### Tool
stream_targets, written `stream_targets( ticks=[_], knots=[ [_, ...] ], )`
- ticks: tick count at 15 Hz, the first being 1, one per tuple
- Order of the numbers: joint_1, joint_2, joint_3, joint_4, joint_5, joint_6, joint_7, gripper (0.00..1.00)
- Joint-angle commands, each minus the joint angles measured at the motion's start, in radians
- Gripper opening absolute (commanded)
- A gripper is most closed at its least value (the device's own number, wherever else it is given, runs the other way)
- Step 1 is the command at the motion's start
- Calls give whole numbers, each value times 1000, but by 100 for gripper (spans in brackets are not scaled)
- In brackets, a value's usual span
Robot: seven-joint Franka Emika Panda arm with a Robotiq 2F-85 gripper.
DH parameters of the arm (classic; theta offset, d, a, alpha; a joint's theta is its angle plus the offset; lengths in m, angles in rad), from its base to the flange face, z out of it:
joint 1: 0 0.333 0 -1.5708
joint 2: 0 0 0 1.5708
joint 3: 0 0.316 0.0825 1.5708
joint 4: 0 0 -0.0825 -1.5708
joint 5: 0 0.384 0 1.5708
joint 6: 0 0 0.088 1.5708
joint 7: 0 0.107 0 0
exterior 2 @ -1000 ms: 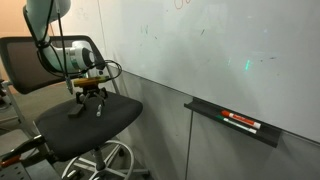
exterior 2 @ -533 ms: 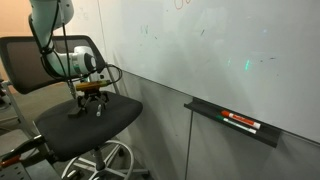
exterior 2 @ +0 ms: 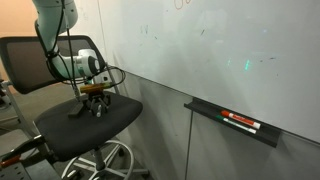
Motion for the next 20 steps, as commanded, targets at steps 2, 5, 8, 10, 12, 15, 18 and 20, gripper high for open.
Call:
stream_targets(
  ticks=[2,5,8,10,12,15,18,20],
  knots=[
    [12,19,-17,32,-8,2,-5,31],
    [10,18,-20,34,-12,10,-5,8],
    [9,17,-20,34,-14,15,-5,6],
    [8,15,-19,34,-12,13,-7,0],
    [5,11,-15,32,-6,6,-9,2],
    [2,-15,-13,20,-9,-2,-17,0],
    [-3,-43,-7,4,-8,-7,-26,1],
    [-6,-61,-2,-6,-6,-6,-32,0]
  ],
)
